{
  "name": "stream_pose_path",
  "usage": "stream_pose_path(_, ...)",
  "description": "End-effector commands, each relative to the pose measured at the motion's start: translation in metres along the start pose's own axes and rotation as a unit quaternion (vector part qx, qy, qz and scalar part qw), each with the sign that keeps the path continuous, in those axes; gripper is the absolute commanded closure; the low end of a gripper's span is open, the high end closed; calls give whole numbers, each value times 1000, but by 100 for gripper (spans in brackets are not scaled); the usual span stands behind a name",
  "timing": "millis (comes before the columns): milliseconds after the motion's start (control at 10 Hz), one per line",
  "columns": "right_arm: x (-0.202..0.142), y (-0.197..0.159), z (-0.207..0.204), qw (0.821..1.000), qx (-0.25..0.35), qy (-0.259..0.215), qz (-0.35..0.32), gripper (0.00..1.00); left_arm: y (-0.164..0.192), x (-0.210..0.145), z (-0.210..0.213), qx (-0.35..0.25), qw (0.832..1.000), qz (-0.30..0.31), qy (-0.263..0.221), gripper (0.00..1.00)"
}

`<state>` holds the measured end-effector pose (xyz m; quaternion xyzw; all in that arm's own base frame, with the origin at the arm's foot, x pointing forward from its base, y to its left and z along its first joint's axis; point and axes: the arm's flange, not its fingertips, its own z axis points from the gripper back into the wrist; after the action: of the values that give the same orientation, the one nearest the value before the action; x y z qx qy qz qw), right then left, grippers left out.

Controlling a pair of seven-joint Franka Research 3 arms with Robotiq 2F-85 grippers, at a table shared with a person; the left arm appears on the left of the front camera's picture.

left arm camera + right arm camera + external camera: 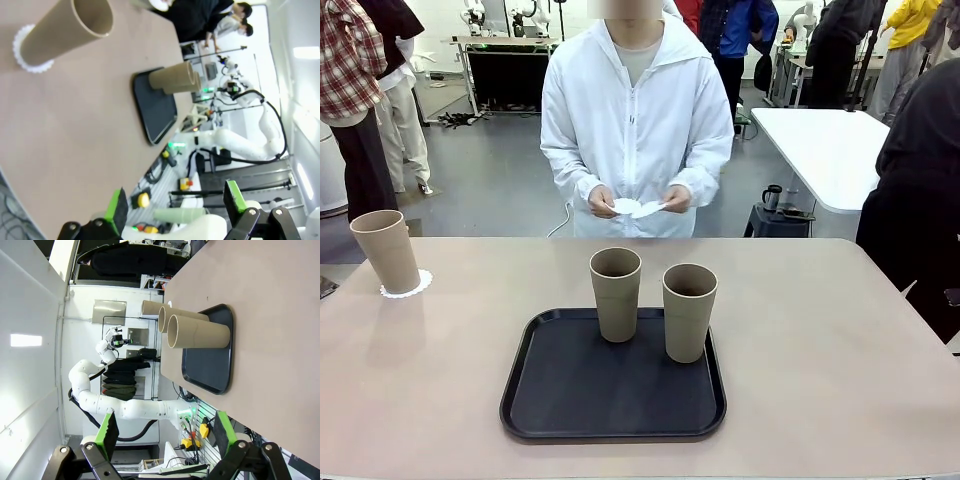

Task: Place coasters on the table and set cups on them.
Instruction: Take one Reusable plastic cup from the Flat Tray and place it on a coaster set by the human.

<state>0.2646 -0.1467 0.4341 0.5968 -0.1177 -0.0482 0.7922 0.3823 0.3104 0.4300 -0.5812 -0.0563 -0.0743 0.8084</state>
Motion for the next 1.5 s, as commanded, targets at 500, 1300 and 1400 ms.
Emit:
stream_pose_path(500, 2, 0, 0, 1000, 10, -2, 5, 0, -2, 1, 1, 0, 1000, 5, -4, 0)
stream_pose_path(1300, 2, 0, 0, 1000, 10, -2, 5, 0, -2, 1, 1, 0, 1000, 5, -4, 0)
stream_pose_path(1400, 2, 0, 0, 1000, 10, -2, 5, 0, -2, 1, 1, 0, 1000, 5, -4, 0)
